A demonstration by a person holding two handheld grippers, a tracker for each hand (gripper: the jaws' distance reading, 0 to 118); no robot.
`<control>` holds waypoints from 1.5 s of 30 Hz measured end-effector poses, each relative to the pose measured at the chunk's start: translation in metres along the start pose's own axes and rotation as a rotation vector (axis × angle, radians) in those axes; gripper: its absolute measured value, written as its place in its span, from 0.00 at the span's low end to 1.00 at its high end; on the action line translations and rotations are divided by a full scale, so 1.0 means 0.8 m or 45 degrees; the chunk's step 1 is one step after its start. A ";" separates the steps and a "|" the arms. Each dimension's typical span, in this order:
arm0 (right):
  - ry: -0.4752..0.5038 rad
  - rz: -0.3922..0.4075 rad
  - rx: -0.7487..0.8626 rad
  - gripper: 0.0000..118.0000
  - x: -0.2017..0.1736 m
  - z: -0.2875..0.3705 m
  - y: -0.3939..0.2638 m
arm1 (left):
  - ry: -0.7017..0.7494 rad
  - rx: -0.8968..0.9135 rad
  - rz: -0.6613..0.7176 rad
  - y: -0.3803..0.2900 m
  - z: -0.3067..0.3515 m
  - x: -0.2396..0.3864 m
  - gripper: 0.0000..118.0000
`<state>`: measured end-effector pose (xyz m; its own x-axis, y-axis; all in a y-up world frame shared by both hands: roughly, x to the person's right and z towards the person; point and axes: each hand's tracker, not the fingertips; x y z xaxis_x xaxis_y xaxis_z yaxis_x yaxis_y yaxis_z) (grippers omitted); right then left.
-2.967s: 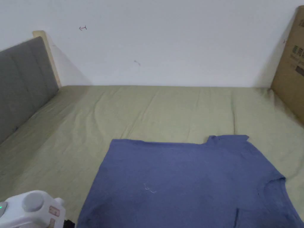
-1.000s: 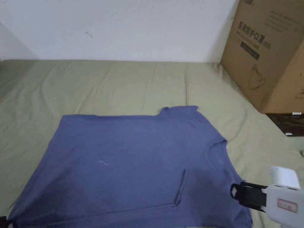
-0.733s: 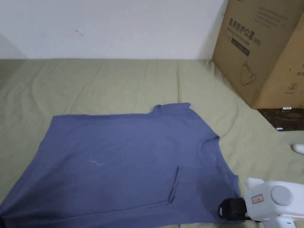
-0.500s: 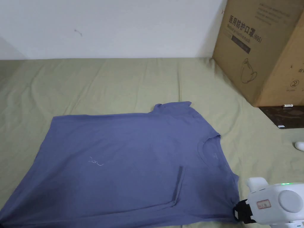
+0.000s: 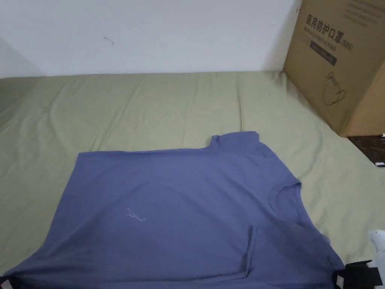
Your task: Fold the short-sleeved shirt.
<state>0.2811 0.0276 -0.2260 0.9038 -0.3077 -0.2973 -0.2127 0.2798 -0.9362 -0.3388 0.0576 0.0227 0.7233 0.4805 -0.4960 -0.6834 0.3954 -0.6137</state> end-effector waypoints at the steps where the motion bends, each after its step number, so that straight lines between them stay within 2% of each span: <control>1: 0.044 -0.012 -0.021 0.05 -0.003 -0.001 0.012 | -0.006 0.008 -0.011 0.018 -0.005 0.006 0.00; 4: -0.032 0.057 0.056 0.05 -0.020 0.002 0.057 | -0.028 0.022 -0.031 0.072 -0.028 0.020 0.00; 6: -0.051 0.052 0.057 0.05 -0.031 -0.001 0.093 | 0.015 0.011 -0.045 0.107 -0.053 0.028 0.00; 7: -0.051 0.026 0.068 0.05 -0.034 -0.005 0.115 | 0.038 -0.009 -0.039 0.125 -0.068 0.028 0.00; 11: 0.029 -0.204 0.048 0.05 -0.015 -0.044 0.199 | 0.100 -0.074 -0.031 0.173 -0.133 0.023 0.00; 12: 0.019 -0.221 0.045 0.05 0.000 -0.060 0.217 | 0.106 -0.087 -0.016 0.179 -0.145 0.022 0.00; 16: -0.045 -0.269 0.018 0.09 0.010 -0.108 0.250 | 0.056 -0.098 0.079 0.190 -0.182 0.008 0.02; 17: -0.093 -0.283 0.054 0.19 0.010 -0.110 0.249 | 0.046 -0.067 0.088 0.189 -0.183 0.007 0.08; 18: -0.115 -0.279 0.097 0.30 0.010 -0.110 0.247 | 0.045 -0.034 0.086 0.187 -0.180 0.006 0.23; 19: -0.118 -0.276 0.158 0.46 0.010 -0.106 0.241 | 0.034 0.010 0.077 0.183 -0.176 0.005 0.41; 20: -0.101 -0.285 0.216 0.63 0.010 -0.103 0.231 | 0.026 0.040 0.058 0.178 -0.169 0.004 0.62; 21: -0.073 -0.295 0.264 0.81 0.010 -0.098 0.221 | -0.002 0.065 0.040 0.173 -0.164 0.005 0.92; 22: -0.030 -0.293 0.303 0.97 0.009 -0.090 0.209 | -0.035 0.089 0.016 0.166 -0.154 0.006 1.00; 23: 0.004 -0.294 0.331 1.00 0.006 -0.080 0.198 | -0.085 0.175 -0.019 0.159 -0.145 0.006 0.97; 27: 0.022 -0.213 0.451 1.00 -0.014 -0.040 0.142 | -0.026 0.225 -0.172 0.120 -0.099 0.024 0.97; 29: 0.087 -0.162 0.478 0.99 -0.032 -0.020 0.112 | 0.001 0.268 -0.268 0.088 -0.074 0.035 0.94; 30: 0.096 -0.140 0.511 0.96 -0.039 -0.012 0.099 | 0.010 0.307 -0.305 0.075 -0.065 0.038 0.84; 31: 0.117 -0.112 0.572 0.86 -0.047 -0.003 0.082 | 0.010 0.336 -0.341 0.064 -0.050 0.045 0.69; 32: 0.121 -0.097 0.632 0.66 -0.060 0.007 0.070 | 0.009 0.323 -0.353 0.052 -0.044 0.048 0.45; 33: 0.116 -0.084 0.669 0.32 -0.067 0.012 0.060 | 0.009 0.305 -0.351 0.042 -0.041 0.049 0.12; 34: 0.104 -0.067 0.686 0.00 -0.074 0.015 0.050 | 0.012 0.285 -0.356 0.033 -0.039 0.050 0.02; 35: 0.085 -0.043 0.678 0.00 -0.076 0.014 0.049 | 0.055 0.259 -0.362 0.030 -0.034 0.054 0.02; 36: 0.085 -0.082 0.700 0.00 -0.075 0.016 0.044 | 0.063 0.244 -0.350 0.028 -0.036 0.051 0.02; 38: 0.179 -0.107 0.676 0.00 -0.075 0.016 0.042 | 0.112 0.141 -0.260 0.034 -0.046 0.041 0.02; 40: 0.213 -0.138 0.653 0.00 -0.071 0.008 0.044 | 0.090 0.091 -0.191 0.047 -0.065 0.025 0.02; 41: 0.220 -0.146 0.633 0.00 -0.068 0.006 0.045 | 0.112 0.053 -0.163 0.053 -0.080 0.016 0.09; 43: 0.211 -0.156 0.608 0.00 -0.063 0.003 0.046 | 0.151 0.052 -0.143 0.064 -0.105 0.004 0.66; 44: 0.207 -0.163 0.602 0.00 -0.062 0.001 0.044 | 0.200 0.043 -0.145 0.067 -0.120 -0.004 0.66; 45: 0.209 -0.171 0.597 0.00 -0.058 0.001 0.043 | 0.250 0.018 -0.147 0.070 -0.135 -0.010 0.77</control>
<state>0.2318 0.0521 -0.2445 0.8333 -0.4975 -0.2409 0.1250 0.5942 -0.7946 -0.3721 -0.0084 -0.0740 0.8011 0.2707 -0.5338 -0.5954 0.4502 -0.6654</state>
